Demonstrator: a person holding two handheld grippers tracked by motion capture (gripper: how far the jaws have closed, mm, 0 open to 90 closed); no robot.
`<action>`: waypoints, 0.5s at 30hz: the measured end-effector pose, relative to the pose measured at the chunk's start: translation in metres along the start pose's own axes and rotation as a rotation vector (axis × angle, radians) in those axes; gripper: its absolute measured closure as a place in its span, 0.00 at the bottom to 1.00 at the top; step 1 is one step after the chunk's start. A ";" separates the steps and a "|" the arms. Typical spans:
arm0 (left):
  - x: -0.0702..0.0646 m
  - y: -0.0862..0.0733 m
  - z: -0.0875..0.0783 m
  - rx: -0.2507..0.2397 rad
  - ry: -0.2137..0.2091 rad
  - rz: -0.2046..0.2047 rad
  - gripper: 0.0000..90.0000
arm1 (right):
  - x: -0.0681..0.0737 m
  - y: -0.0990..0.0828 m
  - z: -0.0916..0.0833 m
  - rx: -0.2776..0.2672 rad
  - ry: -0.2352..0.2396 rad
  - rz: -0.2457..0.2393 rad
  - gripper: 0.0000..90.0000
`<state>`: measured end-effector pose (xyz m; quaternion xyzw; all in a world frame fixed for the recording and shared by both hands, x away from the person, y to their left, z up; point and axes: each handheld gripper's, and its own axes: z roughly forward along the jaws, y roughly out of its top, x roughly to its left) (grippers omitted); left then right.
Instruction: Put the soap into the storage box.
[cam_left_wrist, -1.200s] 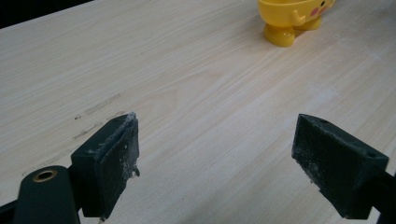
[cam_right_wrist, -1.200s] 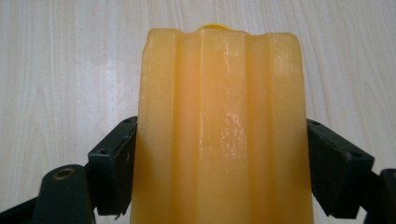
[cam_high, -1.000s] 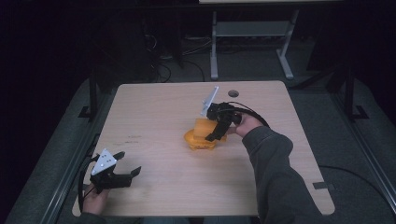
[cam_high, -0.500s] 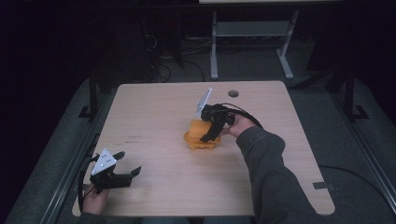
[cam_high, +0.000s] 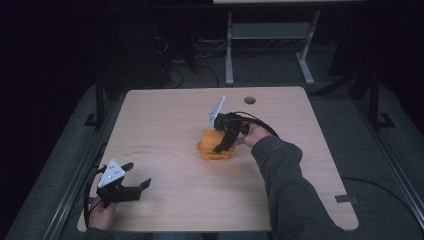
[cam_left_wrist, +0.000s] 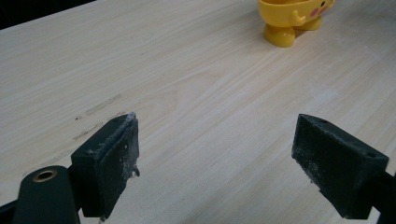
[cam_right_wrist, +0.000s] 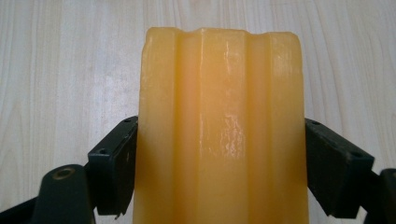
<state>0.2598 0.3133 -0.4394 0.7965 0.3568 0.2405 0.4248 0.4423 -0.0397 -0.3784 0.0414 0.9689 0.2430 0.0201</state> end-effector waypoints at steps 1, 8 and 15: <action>0.000 0.000 0.000 0.000 0.000 -0.001 0.16 | 0.000 0.000 0.000 0.002 0.001 0.001 0.23; 0.000 0.000 0.000 -0.003 0.000 -0.001 0.16 | 0.000 0.001 0.006 0.018 0.012 -0.004 0.23; 0.000 0.000 0.000 0.001 -0.003 0.004 0.16 | 0.000 0.001 0.010 0.014 0.015 -0.006 0.23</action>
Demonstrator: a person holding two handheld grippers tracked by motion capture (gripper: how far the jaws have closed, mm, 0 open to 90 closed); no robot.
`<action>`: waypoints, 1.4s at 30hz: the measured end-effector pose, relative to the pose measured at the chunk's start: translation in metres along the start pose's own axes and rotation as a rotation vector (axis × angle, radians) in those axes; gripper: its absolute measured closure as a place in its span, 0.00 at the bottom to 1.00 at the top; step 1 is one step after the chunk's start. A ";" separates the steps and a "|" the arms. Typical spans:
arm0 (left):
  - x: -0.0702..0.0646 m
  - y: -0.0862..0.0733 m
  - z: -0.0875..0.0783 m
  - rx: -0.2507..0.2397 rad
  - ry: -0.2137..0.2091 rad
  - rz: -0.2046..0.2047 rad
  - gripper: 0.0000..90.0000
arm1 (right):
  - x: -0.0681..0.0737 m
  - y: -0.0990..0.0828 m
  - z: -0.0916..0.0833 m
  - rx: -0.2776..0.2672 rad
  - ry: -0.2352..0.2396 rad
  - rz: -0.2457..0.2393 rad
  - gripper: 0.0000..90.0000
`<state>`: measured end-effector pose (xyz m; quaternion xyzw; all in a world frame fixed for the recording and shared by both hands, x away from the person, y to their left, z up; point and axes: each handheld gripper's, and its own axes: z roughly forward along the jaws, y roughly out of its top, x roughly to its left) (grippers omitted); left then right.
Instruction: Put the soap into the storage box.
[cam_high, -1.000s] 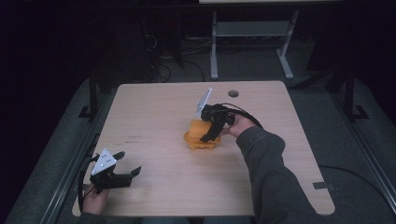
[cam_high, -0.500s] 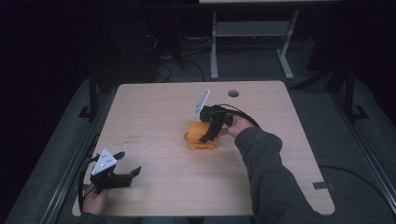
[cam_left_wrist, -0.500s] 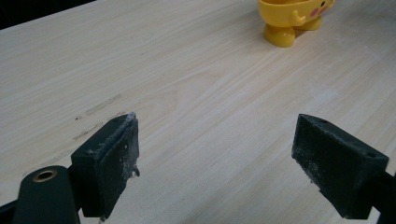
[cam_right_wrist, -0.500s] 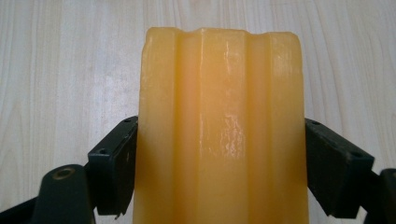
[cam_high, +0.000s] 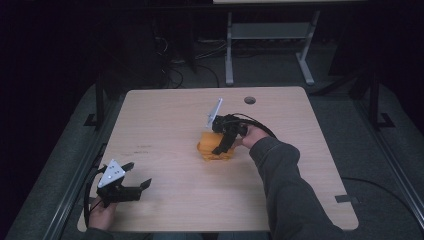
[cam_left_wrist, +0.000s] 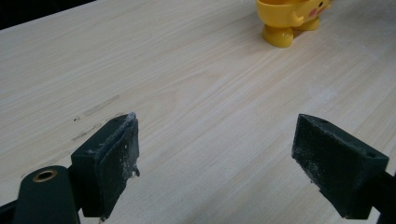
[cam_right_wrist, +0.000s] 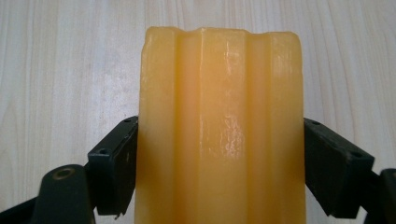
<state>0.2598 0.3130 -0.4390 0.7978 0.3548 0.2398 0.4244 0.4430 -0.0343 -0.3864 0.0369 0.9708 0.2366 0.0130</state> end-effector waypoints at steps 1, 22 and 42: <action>0.000 0.000 0.000 -0.001 0.000 0.000 0.16 | 0.000 0.000 0.001 0.001 -0.001 -0.006 0.23; 0.000 0.000 0.000 -0.005 -0.001 -0.003 0.16 | -0.001 0.003 0.004 0.016 -0.010 -0.004 0.22; -0.001 0.000 0.000 -0.001 -0.001 -0.002 0.16 | 0.000 0.005 0.002 0.024 -0.012 0.023 0.19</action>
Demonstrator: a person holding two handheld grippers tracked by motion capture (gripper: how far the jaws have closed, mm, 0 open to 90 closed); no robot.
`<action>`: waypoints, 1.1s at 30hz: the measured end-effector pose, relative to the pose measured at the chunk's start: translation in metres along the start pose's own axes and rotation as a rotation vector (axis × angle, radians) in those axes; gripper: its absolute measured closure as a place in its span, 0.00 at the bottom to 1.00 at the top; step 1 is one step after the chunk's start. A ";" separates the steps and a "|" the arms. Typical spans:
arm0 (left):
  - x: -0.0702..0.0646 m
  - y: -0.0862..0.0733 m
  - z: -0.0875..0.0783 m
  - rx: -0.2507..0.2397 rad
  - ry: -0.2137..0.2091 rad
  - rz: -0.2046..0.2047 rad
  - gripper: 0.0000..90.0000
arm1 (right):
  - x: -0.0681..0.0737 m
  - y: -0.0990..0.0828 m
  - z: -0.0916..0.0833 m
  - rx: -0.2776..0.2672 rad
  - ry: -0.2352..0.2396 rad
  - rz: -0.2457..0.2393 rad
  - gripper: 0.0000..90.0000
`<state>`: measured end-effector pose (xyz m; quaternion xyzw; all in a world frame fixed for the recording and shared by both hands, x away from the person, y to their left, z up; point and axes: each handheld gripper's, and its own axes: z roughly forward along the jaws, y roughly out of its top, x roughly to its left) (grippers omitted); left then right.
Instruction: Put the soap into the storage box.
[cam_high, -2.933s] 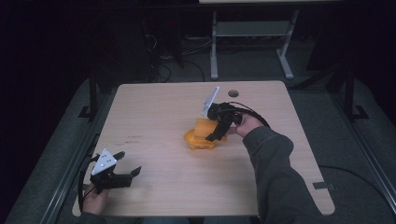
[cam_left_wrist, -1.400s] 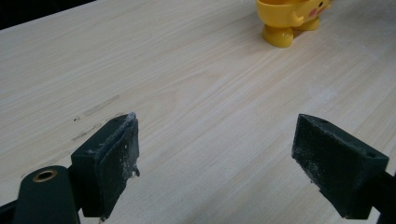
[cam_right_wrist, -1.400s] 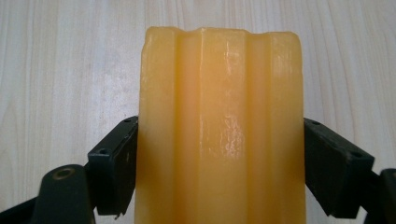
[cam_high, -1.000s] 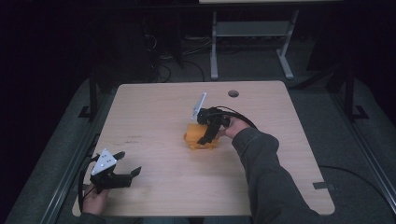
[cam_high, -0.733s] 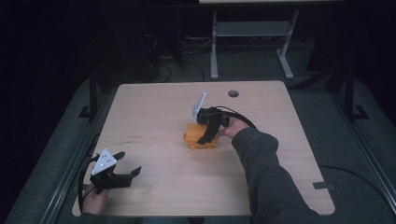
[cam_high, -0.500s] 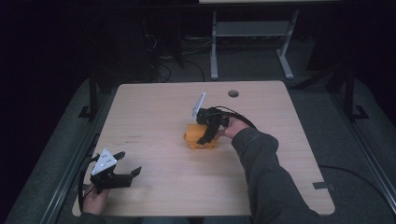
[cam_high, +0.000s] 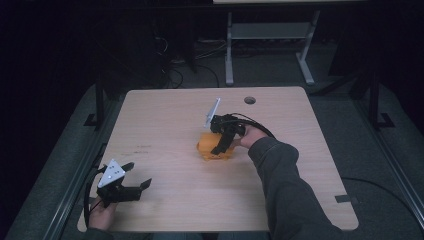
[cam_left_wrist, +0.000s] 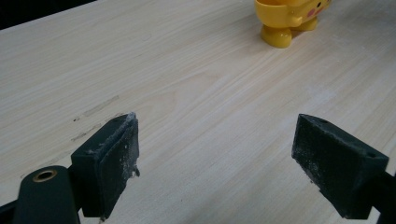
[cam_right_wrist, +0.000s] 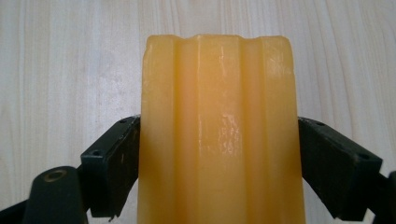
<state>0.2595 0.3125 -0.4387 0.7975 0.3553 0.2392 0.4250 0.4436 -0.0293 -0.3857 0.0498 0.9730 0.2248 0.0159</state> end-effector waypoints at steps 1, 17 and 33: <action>0.000 0.000 0.000 0.000 0.000 0.000 0.16 | 0.000 0.000 0.000 0.000 0.001 0.005 0.18; 0.000 0.000 0.000 -0.001 -0.002 -0.001 0.16 | 0.003 -0.005 -0.010 -0.026 -0.015 0.026 0.17; -0.001 0.000 0.001 -0.001 -0.006 0.003 0.16 | 0.005 -0.013 -0.024 -0.067 -0.035 0.036 0.17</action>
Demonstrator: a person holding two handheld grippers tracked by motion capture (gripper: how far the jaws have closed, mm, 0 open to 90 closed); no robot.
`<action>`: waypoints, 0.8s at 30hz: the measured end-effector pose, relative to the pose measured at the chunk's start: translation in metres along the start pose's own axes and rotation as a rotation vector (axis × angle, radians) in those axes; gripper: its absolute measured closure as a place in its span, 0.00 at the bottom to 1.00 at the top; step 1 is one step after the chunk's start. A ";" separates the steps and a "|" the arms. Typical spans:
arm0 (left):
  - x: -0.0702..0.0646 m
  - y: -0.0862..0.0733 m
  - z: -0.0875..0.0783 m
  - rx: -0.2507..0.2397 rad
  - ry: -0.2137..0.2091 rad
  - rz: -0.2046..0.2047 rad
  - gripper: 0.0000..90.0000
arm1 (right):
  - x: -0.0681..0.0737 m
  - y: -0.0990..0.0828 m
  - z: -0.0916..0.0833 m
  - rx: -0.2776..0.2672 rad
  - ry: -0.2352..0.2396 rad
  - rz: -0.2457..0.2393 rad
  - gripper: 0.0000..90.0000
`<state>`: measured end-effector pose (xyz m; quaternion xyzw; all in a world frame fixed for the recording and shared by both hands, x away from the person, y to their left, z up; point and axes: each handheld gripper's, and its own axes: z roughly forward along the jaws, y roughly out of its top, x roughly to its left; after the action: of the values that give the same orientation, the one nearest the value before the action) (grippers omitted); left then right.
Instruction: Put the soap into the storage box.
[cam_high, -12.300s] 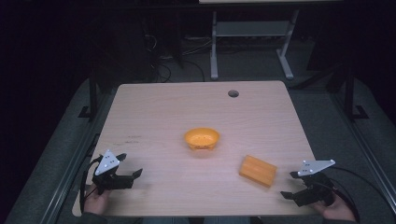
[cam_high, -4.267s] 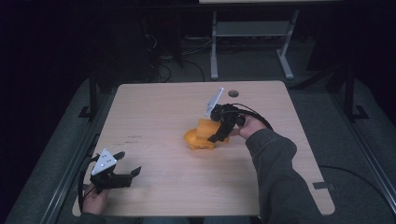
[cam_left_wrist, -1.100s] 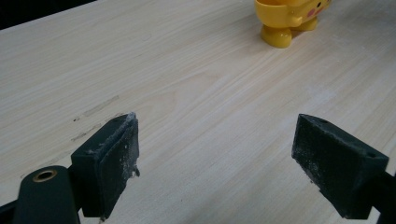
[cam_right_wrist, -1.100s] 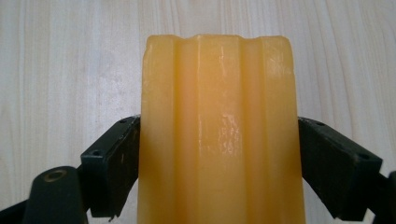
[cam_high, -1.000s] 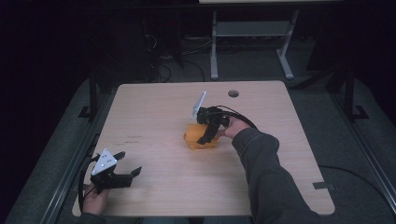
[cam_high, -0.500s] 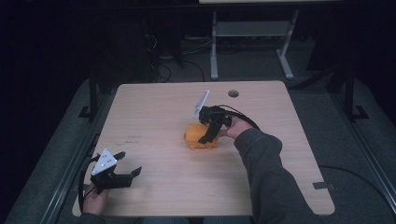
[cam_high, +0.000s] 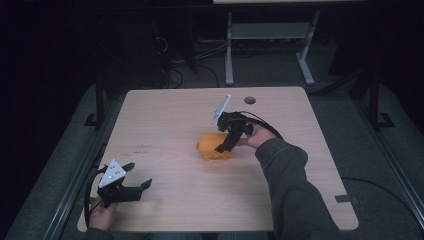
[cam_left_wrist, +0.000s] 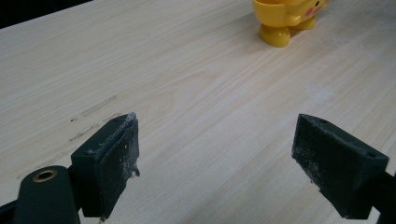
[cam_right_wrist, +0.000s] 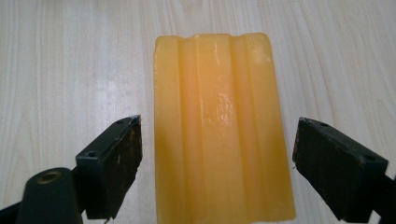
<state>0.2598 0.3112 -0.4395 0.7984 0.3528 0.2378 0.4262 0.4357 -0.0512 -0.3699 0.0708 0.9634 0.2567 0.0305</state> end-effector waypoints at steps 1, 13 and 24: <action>0.000 0.000 0.000 0.000 0.000 0.000 0.16 | 0.000 0.000 0.000 0.000 0.000 0.000 0.17; 0.000 0.000 0.000 -0.002 0.001 -0.001 0.16 | 0.002 -0.008 -0.012 -0.010 -0.015 0.019 0.17; 0.000 0.000 0.000 -0.002 -0.001 -0.002 0.16 | 0.003 -0.018 -0.018 -0.013 -0.021 0.037 0.17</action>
<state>0.2598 0.3107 -0.4398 0.7977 0.3534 0.2374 0.4272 0.4287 -0.0750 -0.3639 0.0910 0.9599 0.2627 0.0362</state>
